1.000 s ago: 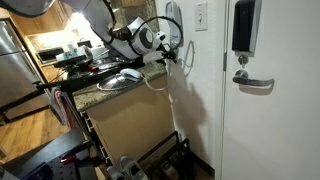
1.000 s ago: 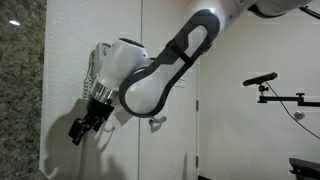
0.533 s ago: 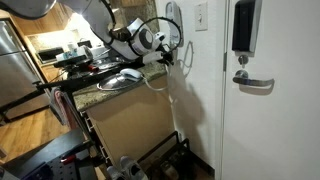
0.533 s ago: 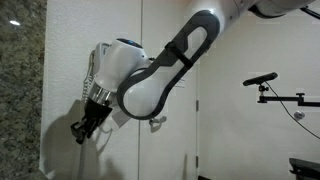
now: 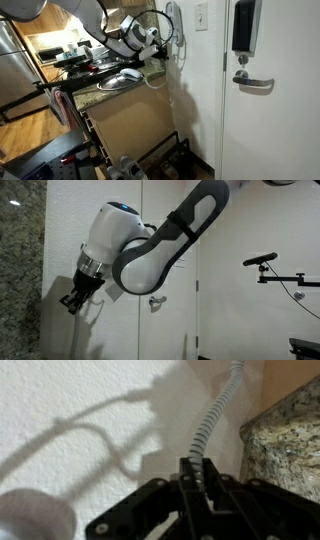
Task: Hang up the telephone cord on the handset
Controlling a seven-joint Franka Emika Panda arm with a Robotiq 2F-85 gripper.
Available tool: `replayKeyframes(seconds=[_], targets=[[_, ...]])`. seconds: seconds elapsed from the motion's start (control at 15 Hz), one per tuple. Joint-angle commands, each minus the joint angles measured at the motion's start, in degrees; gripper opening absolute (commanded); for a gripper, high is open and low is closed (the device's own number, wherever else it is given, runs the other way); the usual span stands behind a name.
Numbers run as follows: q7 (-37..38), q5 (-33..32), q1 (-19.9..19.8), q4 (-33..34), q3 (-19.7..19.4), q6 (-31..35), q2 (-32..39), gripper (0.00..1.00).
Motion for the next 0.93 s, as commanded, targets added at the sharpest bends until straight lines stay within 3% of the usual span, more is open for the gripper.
replayKeyframes(seconds=[0.0,0.4,0.87], targets=[[5.67,-3.74,9.13,-2.96,-9.65,-1.05,-2.36,0.04],[12.53,-3.47,26.64,-8.54,-28.16,-1.48,-1.49,0.04],[16.03,0.97,47.4,-20.8,-48.82,-1.43,3.04,0.04]])
